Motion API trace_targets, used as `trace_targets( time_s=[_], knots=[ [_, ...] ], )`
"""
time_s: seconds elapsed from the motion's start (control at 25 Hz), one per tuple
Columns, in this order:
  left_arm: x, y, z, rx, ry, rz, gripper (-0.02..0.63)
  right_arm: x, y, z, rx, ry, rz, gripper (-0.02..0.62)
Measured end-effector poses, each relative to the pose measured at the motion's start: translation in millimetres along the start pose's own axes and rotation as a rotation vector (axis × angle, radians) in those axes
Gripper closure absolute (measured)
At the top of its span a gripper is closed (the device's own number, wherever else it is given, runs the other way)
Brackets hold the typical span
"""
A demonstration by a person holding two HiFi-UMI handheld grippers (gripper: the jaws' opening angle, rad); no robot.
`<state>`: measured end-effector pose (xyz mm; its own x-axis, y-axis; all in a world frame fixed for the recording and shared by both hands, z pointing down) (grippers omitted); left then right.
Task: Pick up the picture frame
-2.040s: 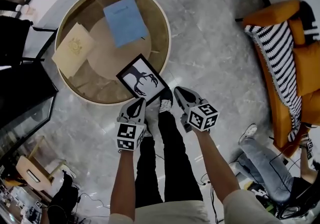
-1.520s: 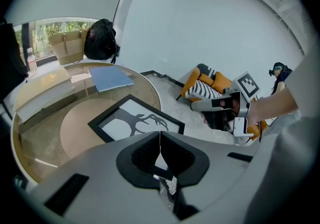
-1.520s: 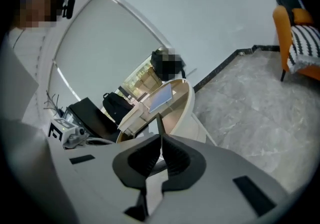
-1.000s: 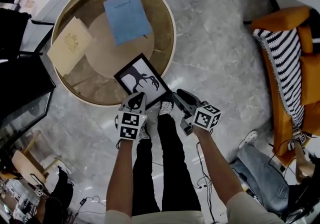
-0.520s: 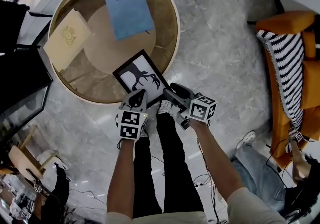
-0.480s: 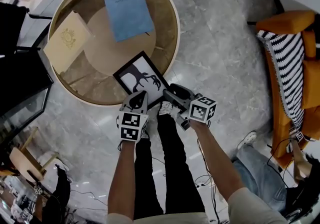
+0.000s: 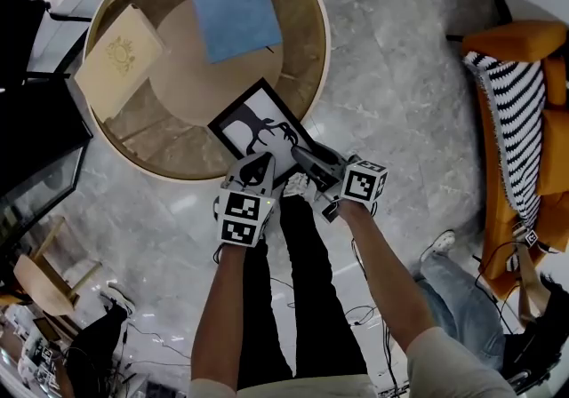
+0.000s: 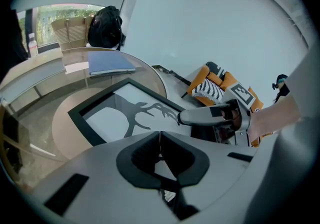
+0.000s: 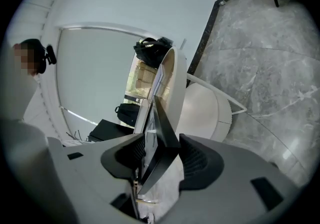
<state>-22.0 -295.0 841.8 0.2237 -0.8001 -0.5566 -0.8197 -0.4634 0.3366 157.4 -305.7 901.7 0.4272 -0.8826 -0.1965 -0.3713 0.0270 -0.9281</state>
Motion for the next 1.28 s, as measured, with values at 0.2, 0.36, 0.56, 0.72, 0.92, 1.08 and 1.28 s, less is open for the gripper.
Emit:
trace_targets(
  time_s=[0.2,0.36,0.56,0.72,0.92,1.08,1.28],
  knots=[
    [-1,-3,-2,-0.008,-0.010,0.022,0.584,-2,2,1,0.024,0.011,0.017,0.437],
    [-2,-5,-3,-0.021,-0.009,0.022,0.584,-3,0,5,0.026,-0.001,-0.012,0.486],
    [-1,-12,-1,-0.025,-0.026,0.017,0.584,-2,8,17,0.059,-0.028,-0.015,0.521],
    [2,-21,4,-0.023,-0.035,0.028,0.584,0,22,27,0.062,-0.027,0.001,0.531],
    [4,-25,16,-0.021,-0.043,0.031,0.584,-4,40,33,0.060,-0.033,0.020,0.534],
    [10,-28,29,-0.002,-0.052,0.040,0.584,-5,56,38,0.034,-0.038,-0.004,0.537],
    [19,-20,57,0.032,-0.078,0.056,0.584,-8,76,42,-0.010,-0.074,-0.071,0.540]
  ],
)
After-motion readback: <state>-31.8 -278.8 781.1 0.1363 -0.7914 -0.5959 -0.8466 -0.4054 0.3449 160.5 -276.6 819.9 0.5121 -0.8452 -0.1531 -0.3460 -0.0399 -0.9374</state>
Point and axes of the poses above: the fingertips, and each gripper's own axes: z backward along the fingers, y to its left, x out of its top, the point moved 9 cm from there along z, backward along the fingers, and after that the axes turned 1 degree about -y, right-handed, at the moved point
